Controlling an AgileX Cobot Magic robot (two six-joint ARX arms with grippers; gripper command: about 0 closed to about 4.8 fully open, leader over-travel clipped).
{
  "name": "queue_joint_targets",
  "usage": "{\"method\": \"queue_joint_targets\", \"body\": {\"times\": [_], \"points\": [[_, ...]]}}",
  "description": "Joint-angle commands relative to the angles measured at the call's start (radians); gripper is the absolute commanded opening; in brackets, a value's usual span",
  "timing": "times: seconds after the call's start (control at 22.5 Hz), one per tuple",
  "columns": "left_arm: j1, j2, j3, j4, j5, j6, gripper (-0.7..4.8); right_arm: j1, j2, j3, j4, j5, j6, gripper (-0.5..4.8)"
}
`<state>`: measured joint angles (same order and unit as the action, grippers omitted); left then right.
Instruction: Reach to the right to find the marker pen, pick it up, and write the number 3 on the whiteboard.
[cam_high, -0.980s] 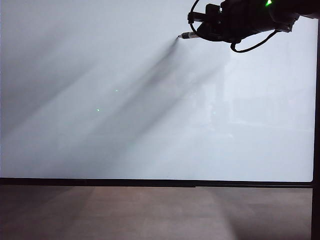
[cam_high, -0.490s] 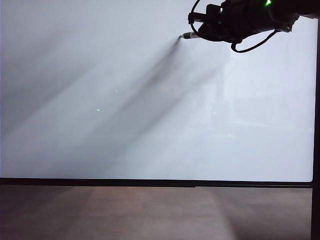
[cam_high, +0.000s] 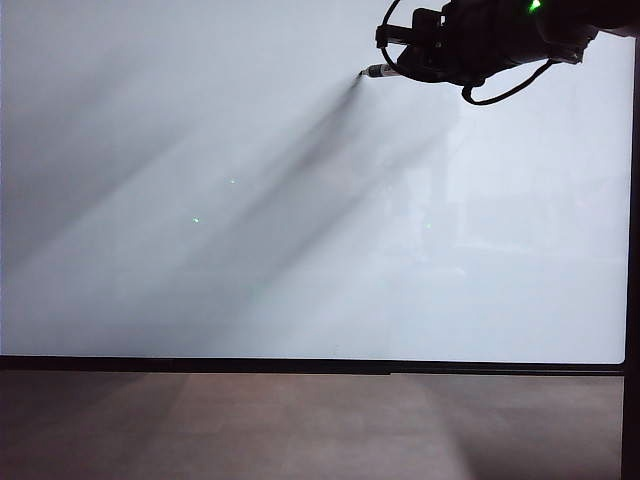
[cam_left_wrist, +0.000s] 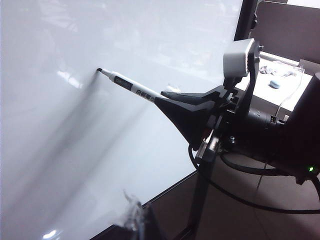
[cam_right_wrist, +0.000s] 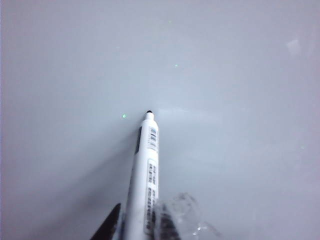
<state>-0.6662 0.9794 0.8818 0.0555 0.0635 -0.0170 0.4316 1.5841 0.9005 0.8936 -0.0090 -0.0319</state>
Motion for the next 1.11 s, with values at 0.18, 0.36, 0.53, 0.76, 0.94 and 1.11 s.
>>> {"method": "queue_joint_targets", "body": {"times": [0.18,0.36,0.53,0.76,0.94,1.11], "points": [[0.001,-0.003,0.001,0.010,0.001,0.002,-0.05,0.001,-0.006,0.004,0.023,0.019,-0.002,0.48],[0.001,-0.003,0.001,0.010,0.001,0.002,-0.05,0.001,-0.006,0.004,0.023,0.021,-0.002,0.48],[0.001,-0.003,0.001,0.010,0.000,0.003,-0.05,0.001,-0.011,0.003,0.018,0.037,-0.002,0.48],[0.001,-0.003,0.001,0.010,0.000,0.003,-0.05,0.001,-0.019,-0.001,0.012,0.045,-0.002,0.48],[0.001,-0.003,0.001,0.010,0.000,0.006,-0.05,0.001,-0.027,-0.001,-0.012,0.063,-0.002,0.48],[0.001,-0.003,0.001,0.011,0.000,0.006,-0.05,0.001,-0.029,-0.001,-0.027,0.064,-0.002,0.48]]}}
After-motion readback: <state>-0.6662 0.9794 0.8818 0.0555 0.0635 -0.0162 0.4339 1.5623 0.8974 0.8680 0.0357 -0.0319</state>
